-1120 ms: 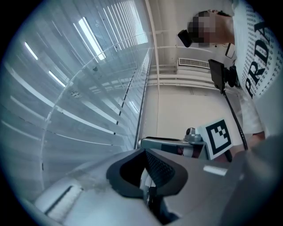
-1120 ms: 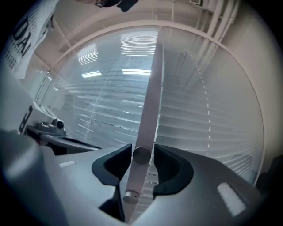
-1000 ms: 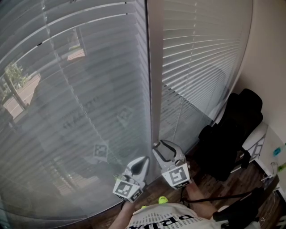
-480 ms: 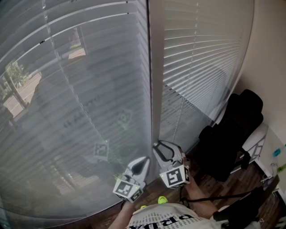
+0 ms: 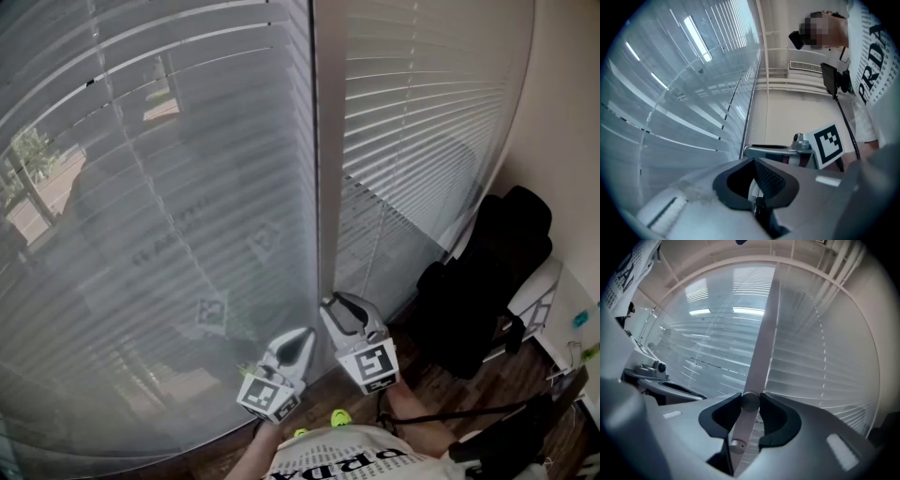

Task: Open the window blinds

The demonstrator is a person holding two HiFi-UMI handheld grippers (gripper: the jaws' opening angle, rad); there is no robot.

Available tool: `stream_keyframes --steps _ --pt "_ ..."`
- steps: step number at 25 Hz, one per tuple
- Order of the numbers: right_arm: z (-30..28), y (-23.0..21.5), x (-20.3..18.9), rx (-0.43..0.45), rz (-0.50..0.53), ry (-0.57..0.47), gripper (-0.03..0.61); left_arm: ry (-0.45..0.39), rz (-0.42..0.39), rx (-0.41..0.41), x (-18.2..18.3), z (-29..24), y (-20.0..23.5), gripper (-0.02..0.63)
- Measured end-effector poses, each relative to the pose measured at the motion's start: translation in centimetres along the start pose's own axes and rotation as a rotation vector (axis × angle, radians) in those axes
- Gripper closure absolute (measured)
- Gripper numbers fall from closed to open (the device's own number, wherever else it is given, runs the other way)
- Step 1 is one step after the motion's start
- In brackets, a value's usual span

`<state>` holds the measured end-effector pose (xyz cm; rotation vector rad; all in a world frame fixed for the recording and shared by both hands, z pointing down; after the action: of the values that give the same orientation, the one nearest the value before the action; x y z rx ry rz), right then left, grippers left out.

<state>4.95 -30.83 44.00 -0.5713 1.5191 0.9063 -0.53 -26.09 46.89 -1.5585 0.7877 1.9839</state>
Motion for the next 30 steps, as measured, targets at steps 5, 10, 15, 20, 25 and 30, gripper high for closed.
stream_keyframes --steps 5,10,15,20,25,30 --pt "0.09 -0.43 -0.29 -0.006 -0.148 -0.021 0.446 0.002 -0.011 -0.024 -0.37 -0.07 -0.19 0.621" --pt "0.07 -0.56 -0.35 -0.010 -0.223 -0.034 0.445 0.000 -0.003 -0.013 -0.27 -0.03 -0.14 0.621" --pt "0.08 -0.67 -0.41 -0.008 -0.291 -0.043 0.445 -0.002 -0.004 -0.017 -0.43 -0.24 -0.21 0.620" --pt "0.08 -0.68 -0.45 -0.011 -0.310 -0.053 0.445 -0.006 0.000 -0.015 -0.29 -0.33 -0.25 0.621" --pt "0.10 -0.64 -0.47 0.010 -0.238 -0.050 0.443 -0.007 0.002 -0.006 -0.04 -0.38 -0.19 0.621" --pt "0.43 0.26 0.08 0.060 0.138 0.032 0.431 -0.007 -0.001 -0.001 0.00 -0.18 -0.14 0.621"
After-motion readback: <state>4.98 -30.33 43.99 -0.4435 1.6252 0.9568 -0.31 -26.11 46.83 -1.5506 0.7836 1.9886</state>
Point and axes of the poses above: the fingertips, and each gripper's own axes: z backward along the fingers, y to its left, x out of its top, the point moved 2 cm from there along z, backward along the fingers, and after that the axes turned 3 degrees about -y, right-handed, at the moved point
